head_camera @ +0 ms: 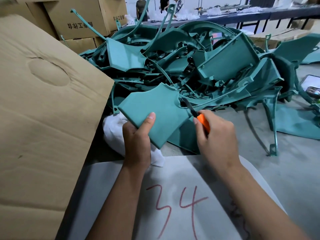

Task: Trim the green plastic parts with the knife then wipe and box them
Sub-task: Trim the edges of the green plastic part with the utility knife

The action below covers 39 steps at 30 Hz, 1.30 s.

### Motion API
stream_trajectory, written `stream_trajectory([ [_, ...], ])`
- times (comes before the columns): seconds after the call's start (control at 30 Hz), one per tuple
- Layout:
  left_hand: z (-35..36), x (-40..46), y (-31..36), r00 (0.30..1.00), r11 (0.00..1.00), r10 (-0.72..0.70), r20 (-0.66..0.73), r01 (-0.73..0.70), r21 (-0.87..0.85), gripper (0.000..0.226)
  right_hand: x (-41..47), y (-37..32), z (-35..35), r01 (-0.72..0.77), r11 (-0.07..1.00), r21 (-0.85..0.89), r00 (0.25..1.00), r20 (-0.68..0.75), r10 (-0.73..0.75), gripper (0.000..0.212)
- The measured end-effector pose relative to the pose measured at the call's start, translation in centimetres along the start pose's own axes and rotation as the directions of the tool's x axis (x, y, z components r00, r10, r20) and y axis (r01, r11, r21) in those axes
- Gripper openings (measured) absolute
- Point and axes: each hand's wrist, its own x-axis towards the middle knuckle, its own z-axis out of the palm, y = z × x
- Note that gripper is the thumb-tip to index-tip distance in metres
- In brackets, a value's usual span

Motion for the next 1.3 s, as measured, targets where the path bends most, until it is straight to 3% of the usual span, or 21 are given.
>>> stream_trajectory([
  [0.13,-0.5,0.3,0.1,1.0,1.0,0.016,-0.022,-0.016,-0.022,0.025,0.3,0.3,-0.2,-0.027,0.999,-0.036,1.0,0.003,0.028,0.011],
  [0.27,-1.5,1.5,0.5,0.991,0.996,0.033,-0.13,-0.043,-0.075,0.023,1.2,2.1,-1.6,-0.161,0.984,-0.078,0.979,-0.142,0.149,0.015],
  [0.37,-2.4,2.3,0.7,0.974,0.985,-0.005,-0.226,-0.033,-0.167,0.028,1.7,3.1,-2.8,-0.282,0.956,-0.085,0.921,-0.304,0.244,0.018],
  [0.47,-3.0,2.8,0.9,0.951,0.989,-0.038,-0.307,-0.008,-0.147,0.022,1.8,2.9,-3.1,-0.228,0.973,-0.027,0.908,-0.367,0.202,0.016],
  [0.6,-1.9,2.1,1.0,0.949,0.977,-0.14,-0.281,0.087,-0.195,0.028,1.2,1.6,-1.8,0.014,0.994,0.108,0.987,-0.163,0.004,0.025],
  [0.73,0.1,0.7,1.1,0.937,0.871,-0.347,-0.04,0.306,-0.384,0.029,0.4,0.7,-0.6,0.189,0.966,0.178,0.981,0.008,-0.194,0.031],
  [0.9,1.6,-0.1,0.9,0.792,0.604,-0.601,0.11,0.539,-0.587,0.019,-0.1,0.4,-0.3,0.212,0.947,0.242,0.97,0.067,-0.234,0.027],
  [1.3,1.7,-0.6,1.1,0.627,0.401,-0.758,0.182,0.667,-0.628,0.021,-0.3,-0.3,-0.1,0.256,0.915,0.311,0.914,0.231,-0.334,0.036],
])
